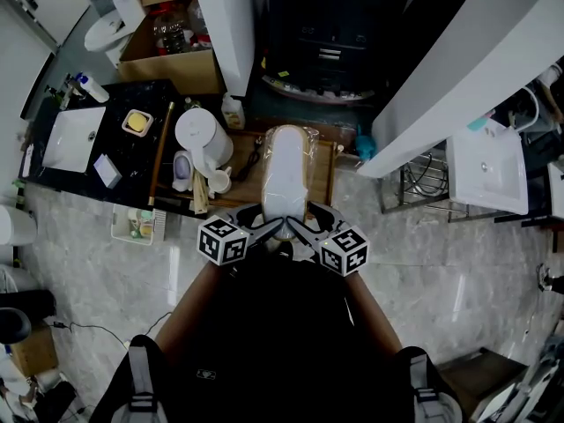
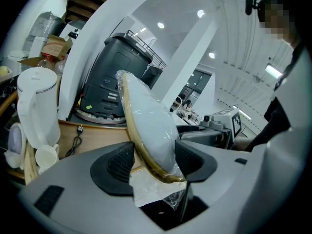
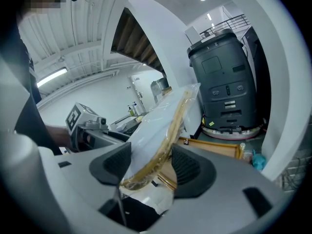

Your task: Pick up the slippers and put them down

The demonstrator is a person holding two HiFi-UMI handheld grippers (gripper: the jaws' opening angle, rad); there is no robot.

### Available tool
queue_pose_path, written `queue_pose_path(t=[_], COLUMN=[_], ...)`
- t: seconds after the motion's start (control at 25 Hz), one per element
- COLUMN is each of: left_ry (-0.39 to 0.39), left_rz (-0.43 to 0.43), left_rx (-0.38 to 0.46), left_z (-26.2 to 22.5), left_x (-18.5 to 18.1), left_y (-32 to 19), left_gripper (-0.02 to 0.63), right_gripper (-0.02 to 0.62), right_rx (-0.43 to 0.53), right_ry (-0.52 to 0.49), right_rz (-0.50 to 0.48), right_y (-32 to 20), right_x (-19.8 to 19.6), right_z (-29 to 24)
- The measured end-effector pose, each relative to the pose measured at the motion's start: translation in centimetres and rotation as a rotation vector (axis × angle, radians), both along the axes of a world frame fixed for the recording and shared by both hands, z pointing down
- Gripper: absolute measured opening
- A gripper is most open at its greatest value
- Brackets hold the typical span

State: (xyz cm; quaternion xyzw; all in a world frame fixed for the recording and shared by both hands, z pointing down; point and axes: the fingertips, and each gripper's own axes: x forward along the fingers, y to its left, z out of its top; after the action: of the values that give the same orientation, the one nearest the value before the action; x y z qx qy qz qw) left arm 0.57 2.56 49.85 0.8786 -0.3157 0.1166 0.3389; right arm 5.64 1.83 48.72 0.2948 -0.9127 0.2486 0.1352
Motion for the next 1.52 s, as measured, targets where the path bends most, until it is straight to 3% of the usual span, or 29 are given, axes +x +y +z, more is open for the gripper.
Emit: queue_pose_path(t=[0.84,1.52], left_ry=[-0.002,-0.016], left_rz=[-0.014,0.017], left_rx=[-0.020,-0.144], left_z=[0.5,4.5], left_x=[-1.0,-2.2], left_y=[-2.1,-3.5], left_gripper=[0.265,0.265], right_gripper=[0.264,0.264], right_rx=[-0.070,-0.175], right_ry=[-0.019,0.011], right_rz=[-0.008,-0.005], right_y=[-2.0,-3.5], right_x=[-0.9,-2.2], right_z=[1.5,4.9])
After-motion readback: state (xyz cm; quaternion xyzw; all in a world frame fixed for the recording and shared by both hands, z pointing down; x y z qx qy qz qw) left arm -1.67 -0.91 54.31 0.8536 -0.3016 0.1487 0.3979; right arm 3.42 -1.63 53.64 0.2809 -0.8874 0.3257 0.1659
